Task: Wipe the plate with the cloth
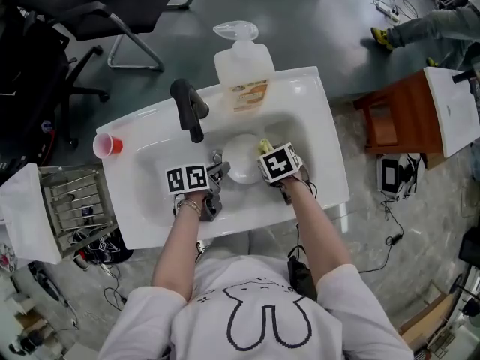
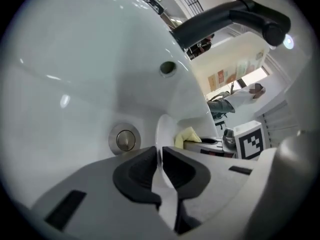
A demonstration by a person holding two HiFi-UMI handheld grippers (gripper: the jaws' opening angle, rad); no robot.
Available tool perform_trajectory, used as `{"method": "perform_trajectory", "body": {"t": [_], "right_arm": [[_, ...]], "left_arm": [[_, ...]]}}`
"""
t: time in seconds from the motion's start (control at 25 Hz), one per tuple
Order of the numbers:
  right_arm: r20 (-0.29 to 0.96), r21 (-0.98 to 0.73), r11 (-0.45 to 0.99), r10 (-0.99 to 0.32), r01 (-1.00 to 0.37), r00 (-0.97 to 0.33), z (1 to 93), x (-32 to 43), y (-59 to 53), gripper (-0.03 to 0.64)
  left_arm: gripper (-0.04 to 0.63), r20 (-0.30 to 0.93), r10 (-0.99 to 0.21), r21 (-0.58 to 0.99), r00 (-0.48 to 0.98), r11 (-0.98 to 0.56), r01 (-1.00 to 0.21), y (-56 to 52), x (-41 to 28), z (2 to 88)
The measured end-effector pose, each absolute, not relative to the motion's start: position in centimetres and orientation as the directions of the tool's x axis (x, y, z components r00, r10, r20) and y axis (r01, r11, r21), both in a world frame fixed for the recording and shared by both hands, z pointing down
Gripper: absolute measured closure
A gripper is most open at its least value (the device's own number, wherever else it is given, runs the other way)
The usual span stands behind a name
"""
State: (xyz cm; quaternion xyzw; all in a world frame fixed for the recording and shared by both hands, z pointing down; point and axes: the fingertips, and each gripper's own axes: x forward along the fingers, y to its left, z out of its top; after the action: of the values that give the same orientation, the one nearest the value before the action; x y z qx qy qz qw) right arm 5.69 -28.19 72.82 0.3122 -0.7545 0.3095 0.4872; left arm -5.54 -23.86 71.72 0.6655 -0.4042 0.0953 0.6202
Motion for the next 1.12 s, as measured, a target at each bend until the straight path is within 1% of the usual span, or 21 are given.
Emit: {"method": "perform_trajectory", "body": {"t": [0.24,0.44,0.6,0.76,1.12], "right_arm": [[0.928,-0.163,0.562,-0.192,-0.811,-0.32,72.7,5.9,-28.2,0.569],[0.928,-0.157,0.536,-0.207,-0.829,-0.31,72.1,6.1,-28.2,0.569],[0.9,-0.171,0.458,-0.289,-0.872,-0.328,69.5,6.9,-28.2,0.569],[0.855,-0.167,0.411,-0.392,-0.896,-0.339,65.6,7.2,-27.6,0.569],[0.673,-0.071,0.443,-0.641,-0.894,-0.37,56.4,6.8,-26.7,0.569]], "left_arm": [[0.555,0.549,-0.419,0.824,0.723,0.129,-0.551,-24.1,-5.0,72.2],[0.575,0.487,-0.431,0.869,0.759,0.151,-0.472,-24.3,-4.9,71.5],[0.575,0.499,-0.409,0.855,0.764,0.084,-0.513,-24.0,-4.7,70.1],[0.577,0.492,-0.393,0.845,0.777,0.001,-0.535,-23.6,-4.8,67.7],[0.577,0.434,-0.46,0.838,0.774,-0.109,-0.534,-23.1,-5.2,62.1]]}}
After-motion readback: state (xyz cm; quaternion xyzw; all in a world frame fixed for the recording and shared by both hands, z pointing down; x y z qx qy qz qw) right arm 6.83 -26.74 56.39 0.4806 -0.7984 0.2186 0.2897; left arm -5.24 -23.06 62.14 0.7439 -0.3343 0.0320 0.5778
